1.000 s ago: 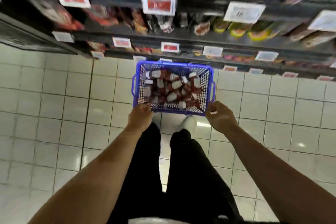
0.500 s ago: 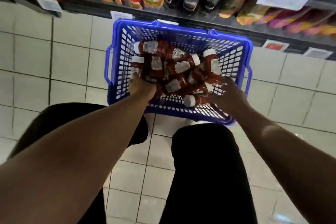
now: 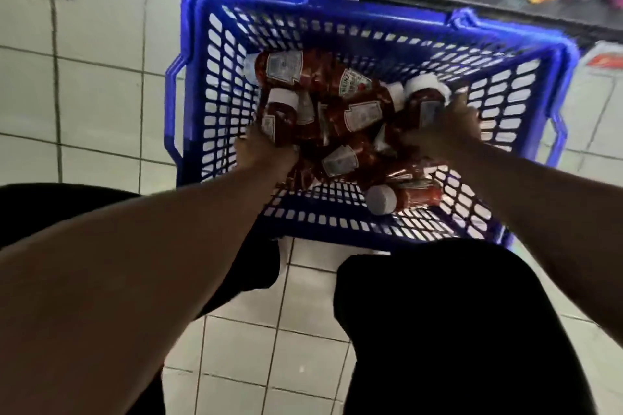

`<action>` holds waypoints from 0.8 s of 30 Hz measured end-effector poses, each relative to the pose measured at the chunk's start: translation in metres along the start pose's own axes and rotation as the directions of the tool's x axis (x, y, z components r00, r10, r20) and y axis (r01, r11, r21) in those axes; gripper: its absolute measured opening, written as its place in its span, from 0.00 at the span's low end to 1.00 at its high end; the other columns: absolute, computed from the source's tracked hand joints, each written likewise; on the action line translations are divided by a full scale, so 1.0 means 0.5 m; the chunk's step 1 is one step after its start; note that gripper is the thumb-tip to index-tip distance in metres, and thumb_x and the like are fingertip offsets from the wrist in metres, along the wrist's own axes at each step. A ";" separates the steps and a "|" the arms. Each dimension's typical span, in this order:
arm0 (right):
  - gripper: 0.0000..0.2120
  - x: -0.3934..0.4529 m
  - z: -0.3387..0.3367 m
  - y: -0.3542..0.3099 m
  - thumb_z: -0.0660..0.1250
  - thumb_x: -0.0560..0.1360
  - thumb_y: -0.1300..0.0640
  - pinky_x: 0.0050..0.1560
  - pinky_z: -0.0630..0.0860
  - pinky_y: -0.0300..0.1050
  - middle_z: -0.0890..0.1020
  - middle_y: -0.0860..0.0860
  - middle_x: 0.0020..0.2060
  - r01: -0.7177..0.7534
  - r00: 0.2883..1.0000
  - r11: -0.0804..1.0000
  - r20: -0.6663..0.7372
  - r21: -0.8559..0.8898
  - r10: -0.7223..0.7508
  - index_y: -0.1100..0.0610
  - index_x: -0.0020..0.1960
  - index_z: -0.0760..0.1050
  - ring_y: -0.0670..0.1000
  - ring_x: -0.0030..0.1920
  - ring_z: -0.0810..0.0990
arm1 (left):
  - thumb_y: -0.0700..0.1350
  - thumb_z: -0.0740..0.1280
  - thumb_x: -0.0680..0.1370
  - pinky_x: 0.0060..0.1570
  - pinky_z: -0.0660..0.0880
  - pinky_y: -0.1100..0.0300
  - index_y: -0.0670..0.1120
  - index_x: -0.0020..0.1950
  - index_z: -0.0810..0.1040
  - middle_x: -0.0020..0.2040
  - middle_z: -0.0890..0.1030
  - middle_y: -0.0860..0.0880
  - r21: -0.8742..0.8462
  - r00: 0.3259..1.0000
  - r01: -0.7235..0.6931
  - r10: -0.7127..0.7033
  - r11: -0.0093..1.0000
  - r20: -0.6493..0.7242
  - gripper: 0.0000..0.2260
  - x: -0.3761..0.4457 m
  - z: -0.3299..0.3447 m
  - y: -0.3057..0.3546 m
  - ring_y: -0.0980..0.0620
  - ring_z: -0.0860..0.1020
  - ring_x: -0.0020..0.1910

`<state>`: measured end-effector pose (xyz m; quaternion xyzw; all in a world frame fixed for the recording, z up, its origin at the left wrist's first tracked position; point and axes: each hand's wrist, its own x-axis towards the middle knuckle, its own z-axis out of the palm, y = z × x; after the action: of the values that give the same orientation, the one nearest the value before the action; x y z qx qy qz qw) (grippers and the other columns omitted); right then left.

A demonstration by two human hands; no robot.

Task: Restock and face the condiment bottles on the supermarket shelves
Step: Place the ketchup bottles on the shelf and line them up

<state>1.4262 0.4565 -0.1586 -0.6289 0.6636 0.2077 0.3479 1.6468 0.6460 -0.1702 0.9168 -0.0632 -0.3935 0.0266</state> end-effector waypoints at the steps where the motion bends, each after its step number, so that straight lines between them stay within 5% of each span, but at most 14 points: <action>1: 0.51 -0.020 -0.010 -0.003 0.82 0.57 0.38 0.52 0.75 0.47 0.78 0.62 0.64 -0.033 0.999 0.999 0.032 0.022 0.033 0.60 0.72 0.69 0.61 0.63 0.78 | 0.55 0.77 0.68 0.59 0.75 0.47 0.49 0.72 0.68 0.66 0.77 0.43 -0.027 0.999 -0.012 0.013 1.000 0.030 0.36 -0.012 -0.014 0.010 0.38 0.77 0.62; 5: 0.50 -0.155 -0.056 0.008 0.72 0.43 0.35 0.44 0.78 0.45 0.82 0.51 0.51 -0.042 0.997 0.973 0.068 0.227 0.027 0.53 0.64 0.76 0.53 0.49 0.82 | 0.49 0.77 0.61 0.45 0.74 0.55 0.51 0.65 0.70 0.54 0.80 0.49 -0.206 0.997 -0.018 0.032 0.978 0.064 0.34 -0.127 -0.083 0.012 0.43 0.80 0.53; 8: 0.38 -0.288 -0.120 0.014 0.76 0.47 0.37 0.34 0.73 0.37 0.81 0.40 0.42 0.022 1.000 0.909 0.011 0.417 -0.029 0.41 0.55 0.72 0.42 0.41 0.80 | 0.49 0.76 0.56 0.34 0.75 0.60 0.53 0.61 0.68 0.47 0.78 0.53 -0.324 0.991 -0.055 0.092 0.944 0.099 0.35 -0.259 -0.161 0.026 0.48 0.80 0.46; 11: 0.35 -0.443 -0.217 -0.013 0.83 0.53 0.48 0.42 0.84 0.49 0.85 0.45 0.46 0.046 0.998 0.785 0.011 0.618 -0.067 0.42 0.56 0.71 0.48 0.45 0.86 | 0.49 0.77 0.54 0.46 0.83 0.47 0.52 0.63 0.70 0.51 0.82 0.50 -0.459 0.979 -0.083 0.159 0.884 0.130 0.38 -0.415 -0.268 0.064 0.44 0.83 0.49; 14: 0.38 -0.593 -0.346 -0.050 0.83 0.56 0.56 0.52 0.82 0.66 0.85 0.59 0.52 0.143 0.988 0.640 -0.077 0.754 -0.130 0.51 0.62 0.70 0.62 0.53 0.85 | 0.53 0.76 0.52 0.52 0.81 0.43 0.55 0.63 0.73 0.53 0.84 0.53 -0.579 0.960 -0.181 0.270 0.795 0.070 0.39 -0.585 -0.386 0.117 0.47 0.83 0.51; 17: 0.36 -0.744 -0.486 -0.093 0.84 0.54 0.51 0.53 0.82 0.65 0.85 0.60 0.52 0.216 0.971 0.530 -0.123 0.820 -0.204 0.48 0.59 0.74 0.65 0.53 0.85 | 0.53 0.79 0.58 0.50 0.81 0.43 0.55 0.60 0.77 0.48 0.86 0.54 -0.630 0.908 -0.350 0.417 0.693 -0.046 0.31 -0.750 -0.514 0.176 0.50 0.84 0.46; 20: 0.30 -0.882 -0.624 -0.120 0.81 0.59 0.57 0.48 0.82 0.56 0.86 0.58 0.48 0.375 0.918 0.423 -0.267 0.825 -0.294 0.47 0.59 0.76 0.57 0.45 0.85 | 0.43 0.79 0.63 0.41 0.80 0.35 0.46 0.57 0.74 0.44 0.82 0.40 -0.758 0.833 -0.444 0.532 0.478 -0.152 0.25 -0.912 -0.628 0.257 0.33 0.81 0.41; 21: 0.29 -0.924 -0.668 -0.127 0.79 0.61 0.59 0.46 0.82 0.53 0.86 0.56 0.47 0.432 0.893 0.403 -0.319 0.807 -0.318 0.45 0.59 0.77 0.55 0.43 0.85 | 0.45 0.77 0.63 0.43 0.81 0.42 0.47 0.59 0.74 0.46 0.82 0.43 -0.762 0.808 -0.491 0.547 0.423 -0.217 0.26 -0.963 -0.668 0.286 0.36 0.82 0.44; 24: 0.31 -1.038 -0.791 -0.145 0.78 0.60 0.54 0.46 0.82 0.50 0.86 0.50 0.47 0.512 0.853 0.408 -0.392 0.756 -0.345 0.39 0.61 0.75 0.52 0.45 0.86 | 0.54 0.75 0.62 0.44 0.72 0.76 0.52 0.64 0.74 0.49 0.82 0.66 -0.680 0.696 -0.658 0.606 0.324 -0.385 0.31 -1.088 -0.795 0.367 0.67 0.81 0.46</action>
<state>1.4007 0.5234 0.4940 -0.5465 0.5223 -0.2890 0.5874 1.5463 0.5384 0.5125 0.7210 -0.2368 -0.3094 0.5730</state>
